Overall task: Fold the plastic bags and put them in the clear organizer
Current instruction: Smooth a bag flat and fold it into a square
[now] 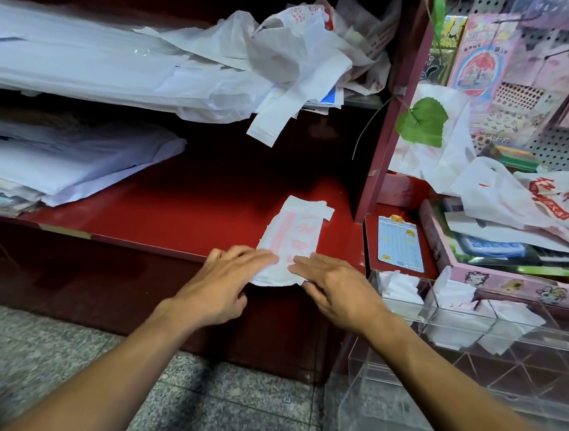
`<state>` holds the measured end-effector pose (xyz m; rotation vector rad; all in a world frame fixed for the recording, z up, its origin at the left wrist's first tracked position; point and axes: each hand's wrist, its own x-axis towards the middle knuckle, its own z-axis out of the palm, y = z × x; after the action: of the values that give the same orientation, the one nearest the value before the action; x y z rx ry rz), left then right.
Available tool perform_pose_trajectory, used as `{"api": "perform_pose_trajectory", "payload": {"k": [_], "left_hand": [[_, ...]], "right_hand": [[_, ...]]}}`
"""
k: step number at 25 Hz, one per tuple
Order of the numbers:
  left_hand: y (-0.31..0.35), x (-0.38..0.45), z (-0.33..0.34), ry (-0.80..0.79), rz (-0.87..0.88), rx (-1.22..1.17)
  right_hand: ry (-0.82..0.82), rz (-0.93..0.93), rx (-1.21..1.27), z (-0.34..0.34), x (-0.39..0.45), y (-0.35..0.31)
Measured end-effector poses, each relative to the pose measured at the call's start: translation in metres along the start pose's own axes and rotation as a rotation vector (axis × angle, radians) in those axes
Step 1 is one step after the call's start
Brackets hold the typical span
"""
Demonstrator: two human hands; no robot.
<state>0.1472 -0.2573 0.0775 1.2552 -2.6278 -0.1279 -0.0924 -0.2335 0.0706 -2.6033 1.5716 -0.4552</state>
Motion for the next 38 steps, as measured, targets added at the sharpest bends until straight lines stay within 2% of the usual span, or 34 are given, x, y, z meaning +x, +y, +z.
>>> {"api": "perform_pose_trajectory", "payload": {"k": [3,5,8,12,14,17,20,24,26,30,32,34,36,38], "left_hand": [[-0.008,0.006,0.016,0.266,-0.004,-0.16],[-0.006,0.012,0.017,0.344,-0.023,-0.279],[-0.002,0.017,0.015,0.34,-0.114,-0.439],[-0.002,0.018,0.011,0.336,-0.255,-0.669],[-0.001,0.021,0.009,0.381,-0.345,-0.685],[0.006,0.028,0.007,0.431,-0.503,-0.701],[0.012,0.03,0.007,0.421,-0.573,-0.677],[0.018,0.029,0.004,0.387,-0.541,-0.476],[0.016,0.025,0.004,0.339,-0.471,-0.408],[0.006,0.016,0.003,0.074,-0.25,-0.25],[0.004,0.016,0.007,0.114,-0.224,-0.178],[0.001,0.017,0.009,0.197,-0.26,-0.222],[-0.003,0.017,0.01,0.266,-0.27,-0.313],[-0.007,0.016,0.007,0.317,-0.258,-0.436]], "right_hand": [[-0.025,0.019,0.052,-0.004,-0.001,0.0],[0.013,0.051,0.077,-0.003,-0.001,-0.002],[0.15,0.126,0.226,0.003,0.004,-0.004],[0.253,0.356,0.471,0.003,0.015,-0.003],[0.287,0.471,0.55,0.0,0.021,-0.006],[0.312,0.644,0.53,-0.005,0.029,-0.013],[0.299,0.702,0.53,-0.008,0.031,-0.016],[0.266,0.649,0.471,-0.008,0.029,-0.013],[0.24,0.511,0.332,-0.006,0.027,-0.012],[0.092,0.296,0.184,-0.007,0.022,-0.008],[-0.017,0.214,0.075,-0.01,0.019,-0.004],[-0.11,0.131,-0.041,-0.012,0.015,0.002],[-0.095,0.104,-0.079,-0.011,0.013,0.006],[0.003,0.134,0.062,-0.007,0.015,0.01]]}}
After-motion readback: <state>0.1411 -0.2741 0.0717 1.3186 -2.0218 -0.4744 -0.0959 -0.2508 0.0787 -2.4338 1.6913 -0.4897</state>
